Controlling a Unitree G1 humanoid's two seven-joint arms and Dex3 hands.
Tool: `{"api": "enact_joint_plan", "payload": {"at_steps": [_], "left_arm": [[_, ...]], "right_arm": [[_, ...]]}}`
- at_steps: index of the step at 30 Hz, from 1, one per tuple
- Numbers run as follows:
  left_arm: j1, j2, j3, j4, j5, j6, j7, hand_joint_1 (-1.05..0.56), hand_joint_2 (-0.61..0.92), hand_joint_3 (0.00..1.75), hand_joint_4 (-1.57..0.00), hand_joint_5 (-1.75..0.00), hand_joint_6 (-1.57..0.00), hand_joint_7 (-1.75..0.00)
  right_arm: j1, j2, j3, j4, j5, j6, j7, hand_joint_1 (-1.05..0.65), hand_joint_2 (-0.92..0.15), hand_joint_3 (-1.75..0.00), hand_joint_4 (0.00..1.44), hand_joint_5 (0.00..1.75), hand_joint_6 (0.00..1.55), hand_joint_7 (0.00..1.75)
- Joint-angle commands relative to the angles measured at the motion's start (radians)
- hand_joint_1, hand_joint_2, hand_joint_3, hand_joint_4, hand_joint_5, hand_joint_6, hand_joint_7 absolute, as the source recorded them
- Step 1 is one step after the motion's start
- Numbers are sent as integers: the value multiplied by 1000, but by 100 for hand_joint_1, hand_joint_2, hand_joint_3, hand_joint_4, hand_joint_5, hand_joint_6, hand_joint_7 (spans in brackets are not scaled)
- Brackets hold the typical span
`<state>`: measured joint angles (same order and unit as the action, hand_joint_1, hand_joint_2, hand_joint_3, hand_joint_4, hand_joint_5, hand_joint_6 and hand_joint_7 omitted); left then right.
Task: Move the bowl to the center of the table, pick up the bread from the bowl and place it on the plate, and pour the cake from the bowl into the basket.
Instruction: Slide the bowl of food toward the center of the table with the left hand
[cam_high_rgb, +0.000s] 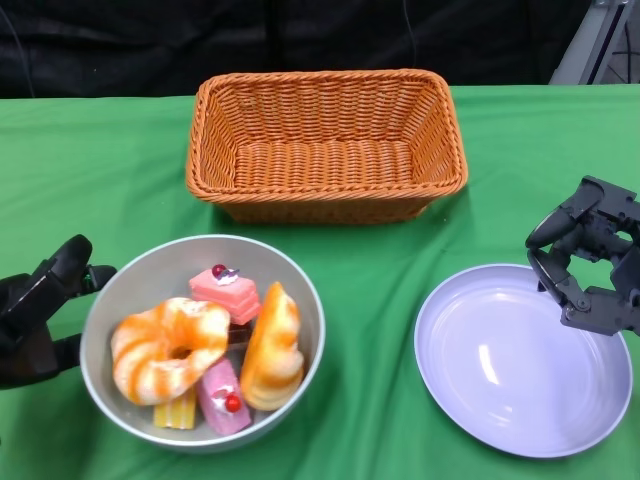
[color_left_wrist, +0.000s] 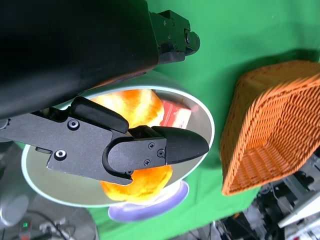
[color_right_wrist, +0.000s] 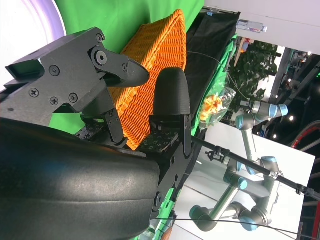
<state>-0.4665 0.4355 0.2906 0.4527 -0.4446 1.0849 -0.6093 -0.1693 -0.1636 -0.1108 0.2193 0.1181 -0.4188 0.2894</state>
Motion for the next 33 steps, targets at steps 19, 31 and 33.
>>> {"api": "enact_joint_plan", "payload": {"at_steps": [19, 31, 33], "left_arm": [[102, -98, 84, -280, -159, 181, 116, -66, 92, 52, 0, 0, 0, 0], [98, -148, 70, -294, -170, 175, 142, -62, 92, 54, 0, 0, 0, 0], [100, -161, 65, -295, -165, 157, 148, -61, 92, 54, 0, 0, 0, 0]], "right_arm": [[-5, -14, -7, -5, 0, -4, -7, -11, -58, -86, 73, 164, 68, 129], [-11, -8, -3, -8, -5, -9, -14, -10, -57, -89, 74, 164, 69, 128], [-11, -9, -3, -9, -7, -9, -15, -10, -57, -89, 74, 164, 69, 128]]}}
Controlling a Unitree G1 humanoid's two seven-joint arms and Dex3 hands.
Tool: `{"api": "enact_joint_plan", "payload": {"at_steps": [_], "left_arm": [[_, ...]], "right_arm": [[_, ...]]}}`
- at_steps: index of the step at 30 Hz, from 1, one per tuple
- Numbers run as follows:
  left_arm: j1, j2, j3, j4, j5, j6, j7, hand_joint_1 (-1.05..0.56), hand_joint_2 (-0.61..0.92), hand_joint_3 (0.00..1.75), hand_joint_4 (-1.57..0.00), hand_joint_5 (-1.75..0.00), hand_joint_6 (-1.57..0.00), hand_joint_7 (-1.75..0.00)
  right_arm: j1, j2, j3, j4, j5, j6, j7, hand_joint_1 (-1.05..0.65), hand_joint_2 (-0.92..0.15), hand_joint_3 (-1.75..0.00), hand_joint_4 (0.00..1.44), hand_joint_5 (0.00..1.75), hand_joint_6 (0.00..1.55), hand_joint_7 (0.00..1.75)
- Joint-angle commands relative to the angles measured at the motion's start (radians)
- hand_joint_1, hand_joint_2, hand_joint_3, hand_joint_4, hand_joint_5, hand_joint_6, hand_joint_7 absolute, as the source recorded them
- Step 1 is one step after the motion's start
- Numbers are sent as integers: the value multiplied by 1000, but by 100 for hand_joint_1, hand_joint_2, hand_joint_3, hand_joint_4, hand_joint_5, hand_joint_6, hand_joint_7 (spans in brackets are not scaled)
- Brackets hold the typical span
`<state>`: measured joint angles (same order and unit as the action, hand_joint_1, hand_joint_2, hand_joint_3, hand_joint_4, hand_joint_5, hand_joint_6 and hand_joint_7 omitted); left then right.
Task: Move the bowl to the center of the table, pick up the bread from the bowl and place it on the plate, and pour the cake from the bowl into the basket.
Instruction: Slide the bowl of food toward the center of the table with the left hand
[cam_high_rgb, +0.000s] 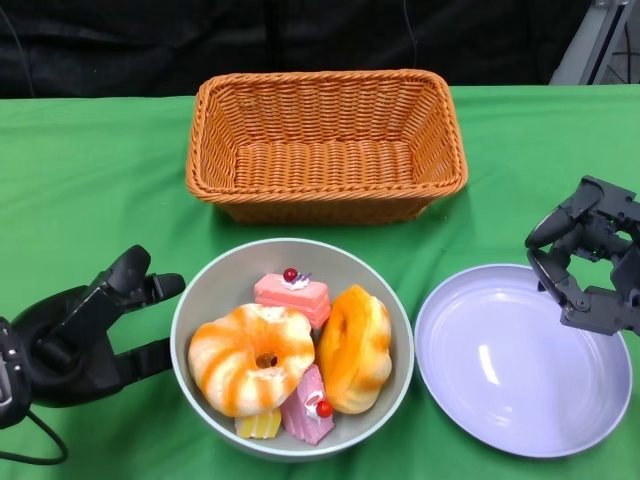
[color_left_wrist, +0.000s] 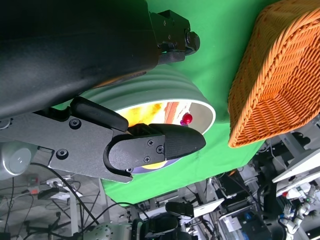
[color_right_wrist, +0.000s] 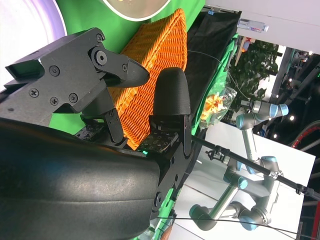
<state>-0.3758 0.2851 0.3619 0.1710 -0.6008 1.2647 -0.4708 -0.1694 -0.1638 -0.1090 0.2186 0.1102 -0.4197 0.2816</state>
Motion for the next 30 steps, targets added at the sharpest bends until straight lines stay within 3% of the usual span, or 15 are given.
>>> {"api": "enact_joint_plan", "payload": {"at_steps": [1, 10, 17, 22, 26, 28, 30], "left_arm": [[11, -18, -8, -13, -8, -34, 12, -60, 92, 53, 0, 0, 0, 0], [30, -62, 4, -32, -18, -77, 32, -54, 92, 48, 0, 0, 0, 0], [53, -29, -33, -77, 15, -142, 30, -54, 92, 48, 0, 0, 0, 0], [101, 45, -111, -139, 115, -307, 27, -44, 92, 42, -1, 0, -5, -2], [127, 104, -161, -129, 198, -482, -8, -48, 92, 37, -9, -5, -11, -4], [137, 124, -180, -109, 260, -606, -4, -52, 92, 31, -26, -13, -22, -8], [142, 133, -186, -80, 308, -712, 5, -51, 92, 31, -34, -17, -28, -10]], "right_arm": [[-11, -10, -4, -10, 2, -5, -6, -9, -57, -89, 74, 164, 69, 128], [-12, -12, -3, -8, -2, -7, -8, -8, -57, -89, 74, 164, 69, 128], [-10, -13, -4, -7, 1, -7, -4, -9, -57, -89, 75, 163, 69, 127], [-7, -16, -6, -4, 4, -7, -2, -9, -57, -89, 75, 163, 69, 126], [-4, -23, -7, -9, 8, 11, 5, -10, -57, -89, 74, 163, 69, 126], [0, -26, -9, -16, 19, 33, 13, -10, -57, -89, 74, 163, 69, 126], [2, -29, -11, -17, 27, 40, 26, -9, -56, -90, 73, 162, 69, 125]]}}
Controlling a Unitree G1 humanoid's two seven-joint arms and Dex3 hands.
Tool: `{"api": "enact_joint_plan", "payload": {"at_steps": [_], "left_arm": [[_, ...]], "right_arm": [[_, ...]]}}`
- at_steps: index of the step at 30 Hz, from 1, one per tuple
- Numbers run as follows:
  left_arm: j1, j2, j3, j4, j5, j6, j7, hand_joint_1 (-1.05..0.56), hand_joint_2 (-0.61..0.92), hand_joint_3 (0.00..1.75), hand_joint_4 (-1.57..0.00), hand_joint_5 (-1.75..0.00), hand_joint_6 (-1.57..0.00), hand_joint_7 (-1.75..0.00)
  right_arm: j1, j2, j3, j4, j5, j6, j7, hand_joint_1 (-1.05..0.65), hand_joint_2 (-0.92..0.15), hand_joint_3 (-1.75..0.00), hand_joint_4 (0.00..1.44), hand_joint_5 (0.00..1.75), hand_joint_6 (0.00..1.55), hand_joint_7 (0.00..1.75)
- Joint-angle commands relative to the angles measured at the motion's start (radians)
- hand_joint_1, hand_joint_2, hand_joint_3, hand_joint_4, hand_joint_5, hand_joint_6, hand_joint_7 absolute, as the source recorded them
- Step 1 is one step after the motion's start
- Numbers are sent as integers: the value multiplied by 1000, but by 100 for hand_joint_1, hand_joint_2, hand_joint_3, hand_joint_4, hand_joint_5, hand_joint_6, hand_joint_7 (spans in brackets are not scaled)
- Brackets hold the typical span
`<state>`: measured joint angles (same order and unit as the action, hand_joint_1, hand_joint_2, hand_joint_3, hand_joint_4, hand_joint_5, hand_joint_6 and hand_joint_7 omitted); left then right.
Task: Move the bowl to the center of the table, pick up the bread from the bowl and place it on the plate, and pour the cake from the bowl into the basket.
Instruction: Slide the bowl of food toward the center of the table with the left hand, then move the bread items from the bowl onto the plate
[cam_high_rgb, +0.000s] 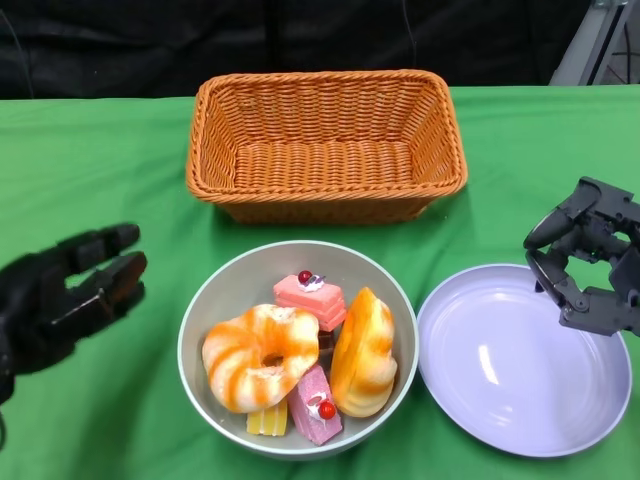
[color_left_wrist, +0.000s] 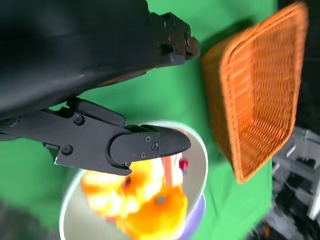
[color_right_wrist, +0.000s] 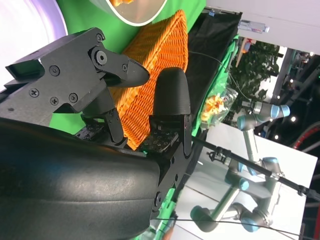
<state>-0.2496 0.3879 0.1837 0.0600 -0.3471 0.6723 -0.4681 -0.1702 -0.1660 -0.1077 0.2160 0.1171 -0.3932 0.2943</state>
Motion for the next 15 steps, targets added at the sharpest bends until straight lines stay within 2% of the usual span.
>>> {"api": "enact_joint_plan", "payload": {"at_steps": [1, 3, 6, 8, 10, 12, 13, 14, 15], "left_arm": [[16, 31, -6, 45, 68, -155, 5, -50, 92, 33, -38, -18, -32, -10], [21, 19, 4, 76, 101, -258, 31, -48, 92, 33, -44, -19, -37, -9], [29, -16, 20, 147, 155, -463, 95, -42, 92, 23, -63, -21, -57, -10], [21, -49, 32, 232, 178, -631, 132, -28, 92, 19, -81, -22, -76, -12], [7, -67, 35, 312, 197, -768, 155, -20, 92, 20, -91, -25, -89, -15], [-9, -81, 36, 383, 207, -879, 166, -12, 92, 24, -102, -32, -103, -19], [-16, -85, 35, 411, 210, -920, 168, -10, 92, 25, -100, -45, -108, -19], [-22, -87, 34, 433, 211, -950, 169, -10, 92, 26, -93, -66, -112, -19], [-28, -89, 33, 455, 211, -982, 166, -10, 92, 26, -90, -74, -114, -19]], "right_arm": [[3, -28, -13, -13, 21, 11, 17, -9, -56, -90, 72, 161, 68, 124], [6, -33, -15, -11, 28, 10, 31, -9, -56, -91, 72, 159, 69, 122], [12, -46, -16, -20, 30, 12, 49, -10, -56, -90, 71, 155, 68, 117], [17, -63, -12, -32, 13, -4, 58, -9, -55, -91, 68, 146, 67, 109], [20, -83, -9, -40, 4, -26, 79, -10, -54, -90, 65, 138, 66, 102], [29, -105, -3, -65, 2, -35, 106, -13, -59, -75, 63, 129, 64, 92], [36, -116, 0, -88, -7, -33, 111, -14, -63, -63, 62, 124, 64, 86], [42, -124, 2, -104, -15, -29, 112, -17, -71, -45, 63, 116, 66, 77], [54, -138, 10, -152, -29, -14, 116, -17, -75, -38, 63, 114, 66, 74]]}}
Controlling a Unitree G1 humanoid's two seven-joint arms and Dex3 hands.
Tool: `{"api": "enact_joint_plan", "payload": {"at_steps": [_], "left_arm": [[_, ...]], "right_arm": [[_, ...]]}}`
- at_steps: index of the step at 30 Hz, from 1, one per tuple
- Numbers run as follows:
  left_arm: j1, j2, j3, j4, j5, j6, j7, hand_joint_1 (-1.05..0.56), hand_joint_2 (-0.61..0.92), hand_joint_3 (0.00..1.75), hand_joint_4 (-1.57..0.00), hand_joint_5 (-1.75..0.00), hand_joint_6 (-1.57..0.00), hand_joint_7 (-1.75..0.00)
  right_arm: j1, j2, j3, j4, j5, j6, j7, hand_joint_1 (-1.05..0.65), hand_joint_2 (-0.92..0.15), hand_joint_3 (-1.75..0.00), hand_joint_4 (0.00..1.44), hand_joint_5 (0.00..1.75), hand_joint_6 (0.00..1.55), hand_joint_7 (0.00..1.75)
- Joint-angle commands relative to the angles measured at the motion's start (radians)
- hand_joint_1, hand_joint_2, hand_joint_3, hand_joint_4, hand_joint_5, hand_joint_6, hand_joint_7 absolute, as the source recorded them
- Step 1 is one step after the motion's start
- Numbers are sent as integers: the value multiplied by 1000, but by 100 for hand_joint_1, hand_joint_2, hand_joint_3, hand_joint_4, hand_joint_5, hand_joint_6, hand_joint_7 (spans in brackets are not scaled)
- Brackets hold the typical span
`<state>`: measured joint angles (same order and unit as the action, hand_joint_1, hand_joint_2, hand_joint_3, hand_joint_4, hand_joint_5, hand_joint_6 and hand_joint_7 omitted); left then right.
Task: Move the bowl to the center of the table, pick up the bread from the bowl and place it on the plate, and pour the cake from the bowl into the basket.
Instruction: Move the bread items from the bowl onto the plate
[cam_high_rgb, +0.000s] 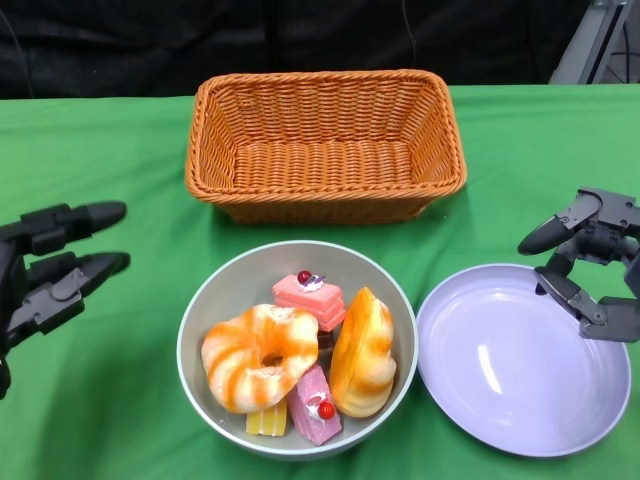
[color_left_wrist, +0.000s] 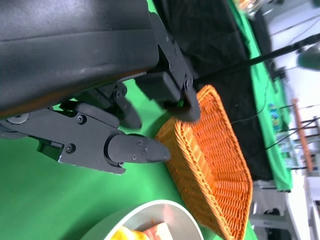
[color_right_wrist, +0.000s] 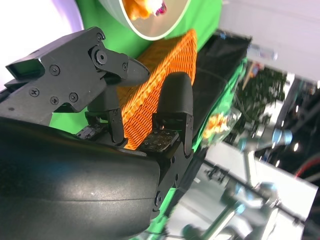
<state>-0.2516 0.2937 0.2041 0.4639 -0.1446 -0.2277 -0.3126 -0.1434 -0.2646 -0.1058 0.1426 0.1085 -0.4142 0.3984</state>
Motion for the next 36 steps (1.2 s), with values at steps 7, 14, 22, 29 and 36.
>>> {"api": "enact_joint_plan", "payload": {"at_steps": [7, 14, 22, 29, 36], "left_arm": [[-53, 7, 5, 137, -3, -169, -12, -14, 92, 27, -75, -125, -108, -47], [-63, 8, 6, 162, 1, -185, -2, -12, 92, 28, -74, -128, -95, -69], [-68, 12, 9, 189, -1, -209, -1, -12, 92, 28, -73, -129, -91, -73], [-70, 13, 5, 198, 10, -216, 10, -10, 92, 29, -73, -130, -89, -76], [-75, 11, 4, 214, 13, -226, 5, -10, 92, 29, -71, -129, -87, -77]], "right_arm": [[40, -125, 73, -325, -57, 92, 91, -38, -87, -1, 58, 76, 59, 37], [-29, -216, 119, -404, -122, 123, 167, -54, -82, 0, 60, 54, 66, 8], [-178, -260, 187, -368, -219, 44, 202, -64, -79, 0, 74, 32, 71, 2], [-314, -241, 249, -292, -257, -25, 206, -69, -80, 0, 84, 20, 78, 2], [-436, -201, 338, -163, -333, -153, 186, -66, -81, 0, 100, 13, 85, 2]]}}
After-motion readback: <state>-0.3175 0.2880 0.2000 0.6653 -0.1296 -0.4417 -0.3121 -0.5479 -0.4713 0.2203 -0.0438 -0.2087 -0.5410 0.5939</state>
